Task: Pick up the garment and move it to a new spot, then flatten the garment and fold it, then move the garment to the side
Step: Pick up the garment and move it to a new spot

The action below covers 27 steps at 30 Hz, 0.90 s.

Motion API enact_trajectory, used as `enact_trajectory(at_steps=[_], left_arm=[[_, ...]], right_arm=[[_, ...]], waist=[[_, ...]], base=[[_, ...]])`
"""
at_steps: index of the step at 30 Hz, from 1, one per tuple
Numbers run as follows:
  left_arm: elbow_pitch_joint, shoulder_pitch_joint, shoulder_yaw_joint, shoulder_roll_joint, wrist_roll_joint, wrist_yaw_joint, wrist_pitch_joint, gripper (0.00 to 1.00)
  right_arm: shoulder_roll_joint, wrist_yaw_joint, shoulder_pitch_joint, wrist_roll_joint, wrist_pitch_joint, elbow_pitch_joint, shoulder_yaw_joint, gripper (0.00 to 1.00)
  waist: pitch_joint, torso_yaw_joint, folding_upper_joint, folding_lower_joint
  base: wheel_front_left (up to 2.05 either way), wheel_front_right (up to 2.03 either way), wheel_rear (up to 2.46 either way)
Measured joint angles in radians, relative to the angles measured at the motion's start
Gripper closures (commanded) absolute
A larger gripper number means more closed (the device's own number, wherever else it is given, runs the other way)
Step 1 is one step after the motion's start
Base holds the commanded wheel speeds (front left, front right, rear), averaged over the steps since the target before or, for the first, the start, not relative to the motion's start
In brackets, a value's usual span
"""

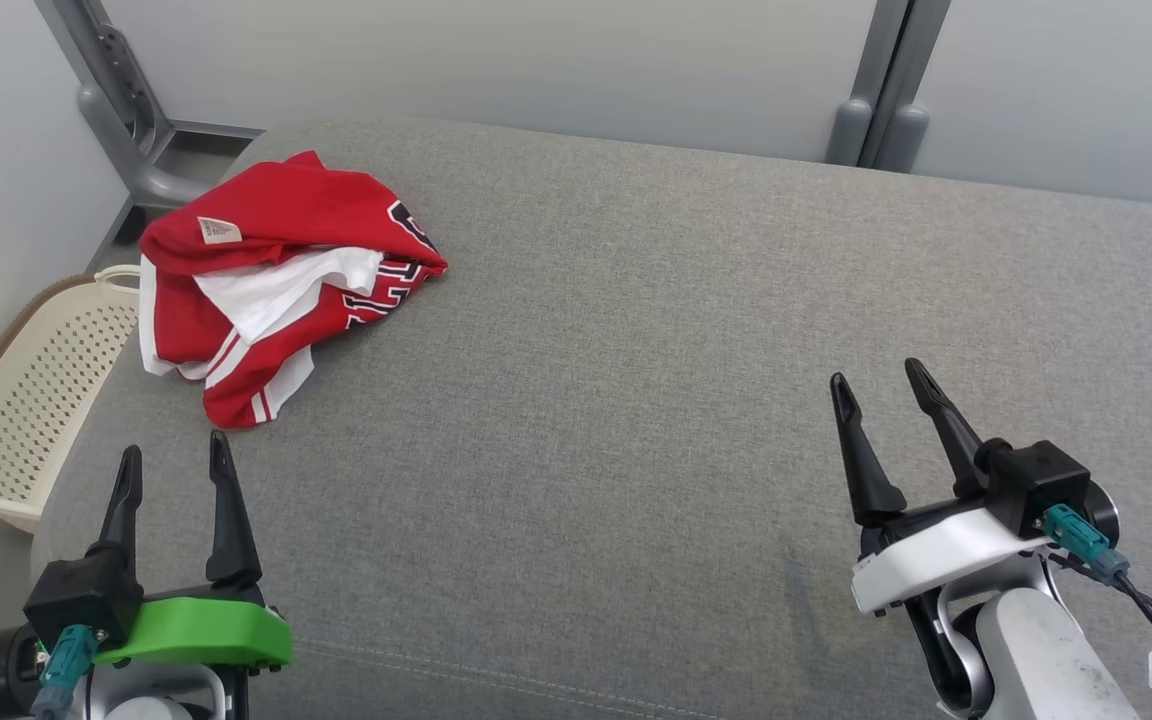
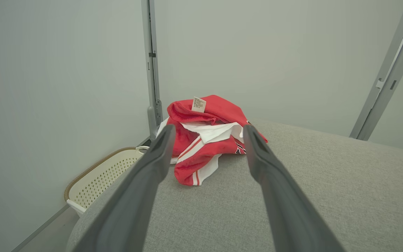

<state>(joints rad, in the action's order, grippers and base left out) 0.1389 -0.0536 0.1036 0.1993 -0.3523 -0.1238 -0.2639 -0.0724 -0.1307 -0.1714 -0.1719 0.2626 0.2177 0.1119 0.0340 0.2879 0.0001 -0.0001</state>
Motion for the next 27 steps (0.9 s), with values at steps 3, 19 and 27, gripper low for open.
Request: enact_trajectory(at_steps=[3,19,27], left_arm=[[0.005,0.0,0.003,0.001,0.001,0.0,0.0,0.0],[-0.073,-0.136,-0.002,0.033,-0.002,0.01,0.023,0.0],[-0.018,-0.481,0.006,0.106,-0.047,0.111,0.176,0.0]], right_arm=[[0.002,0.0,0.001,0.001,0.0,0.0,0.0,0.0],[0.0,0.0,-0.004,0.007,0.0,-0.011,-0.005,0.0],[-0.02,0.0,-0.055,0.009,0.0,-0.029,0.024,0.0]], waist=[[0.001,0.003,0.0,0.0],[0.02,0.018,0.0,0.0],[0.083,0.005,0.0,0.0]], base=[[0.0,0.0,0.0],[0.0,0.0,0.0],[0.0,0.0,0.0]])
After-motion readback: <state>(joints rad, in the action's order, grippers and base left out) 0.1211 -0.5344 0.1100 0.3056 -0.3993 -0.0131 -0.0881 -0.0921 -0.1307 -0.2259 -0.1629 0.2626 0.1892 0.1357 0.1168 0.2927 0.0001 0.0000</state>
